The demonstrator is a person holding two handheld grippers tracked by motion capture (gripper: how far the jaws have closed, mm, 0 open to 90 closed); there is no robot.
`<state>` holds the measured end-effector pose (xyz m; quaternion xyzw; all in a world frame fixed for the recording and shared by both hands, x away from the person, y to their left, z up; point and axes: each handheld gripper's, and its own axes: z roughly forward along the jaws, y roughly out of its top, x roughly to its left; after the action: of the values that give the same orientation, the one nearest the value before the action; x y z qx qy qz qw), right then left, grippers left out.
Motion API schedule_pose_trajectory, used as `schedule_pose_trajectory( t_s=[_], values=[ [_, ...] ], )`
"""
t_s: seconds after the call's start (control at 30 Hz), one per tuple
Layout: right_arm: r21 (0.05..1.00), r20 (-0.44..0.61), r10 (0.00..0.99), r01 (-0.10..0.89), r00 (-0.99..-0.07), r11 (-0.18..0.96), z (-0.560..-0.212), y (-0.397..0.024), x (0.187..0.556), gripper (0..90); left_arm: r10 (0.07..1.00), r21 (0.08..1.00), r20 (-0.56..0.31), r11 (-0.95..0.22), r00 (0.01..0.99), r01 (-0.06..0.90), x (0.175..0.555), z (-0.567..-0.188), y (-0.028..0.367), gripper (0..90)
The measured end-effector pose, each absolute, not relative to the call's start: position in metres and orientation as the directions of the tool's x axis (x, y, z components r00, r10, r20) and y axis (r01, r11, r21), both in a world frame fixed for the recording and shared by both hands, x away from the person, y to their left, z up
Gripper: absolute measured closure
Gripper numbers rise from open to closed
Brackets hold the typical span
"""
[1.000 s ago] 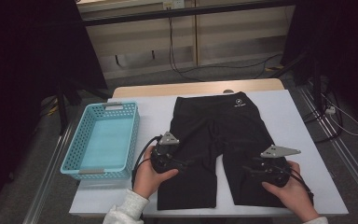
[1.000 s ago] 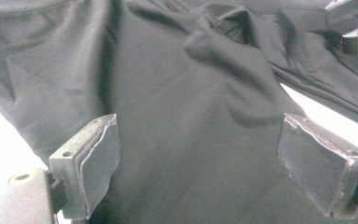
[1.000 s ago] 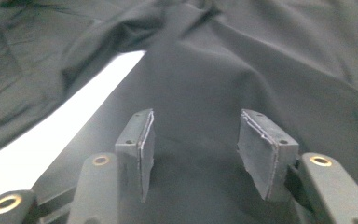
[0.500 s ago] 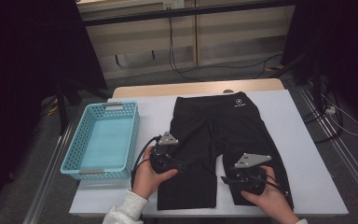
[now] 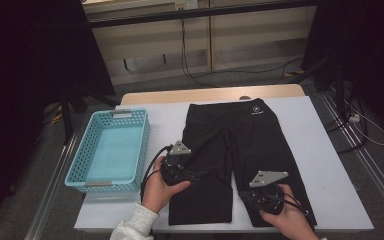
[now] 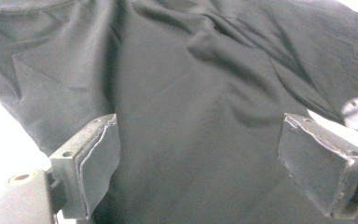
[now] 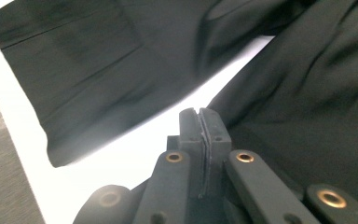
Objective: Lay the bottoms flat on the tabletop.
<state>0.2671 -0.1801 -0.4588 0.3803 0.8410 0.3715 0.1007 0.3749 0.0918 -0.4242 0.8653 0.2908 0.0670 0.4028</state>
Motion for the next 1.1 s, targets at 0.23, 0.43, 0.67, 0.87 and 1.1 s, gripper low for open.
schedule_pose_trajectory(
  t_s=[0.23, 0.43, 0.67, 0.87, 1.1],
  values=[
    [0.713, 0.098, 0.707, 0.545, -0.7, 0.441, -0.456, -0.181, 0.265, 65.1, 0.558, 0.735, -0.12, -0.506, 0.821, 0.451, 0.375, -0.424, 0.092, 13.6],
    [0.759, 0.104, 0.78, 0.556, -0.618, 0.339, -0.444, -0.213, 0.275, 49.4, 0.566, 0.742, -0.125, -0.492, 0.815, 0.456, 0.377, -0.423, 0.096, 13.5],
    [0.768, 0.079, 0.841, 0.571, -0.534, 0.29, -0.444, -0.236, 0.284, 39.2, 0.569, 0.737, -0.126, -0.495, 0.813, 0.461, 0.378, -0.424, 0.097, 13.2],
    [0.764, 0.07, 0.872, 0.587, -0.485, 0.266, -0.448, -0.249, 0.287, 35.0, 0.578, 0.738, -0.123, -0.49, 0.807, 0.464, 0.378, -0.423, 0.099, 12.9],
    [0.771, 0.063, 0.881, 0.584, -0.468, 0.255, -0.448, -0.251, 0.289, 33.2, 0.577, 0.735, -0.121, -0.495, 0.808, 0.463, 0.378, -0.424, 0.1, 12.9]
  ],
)
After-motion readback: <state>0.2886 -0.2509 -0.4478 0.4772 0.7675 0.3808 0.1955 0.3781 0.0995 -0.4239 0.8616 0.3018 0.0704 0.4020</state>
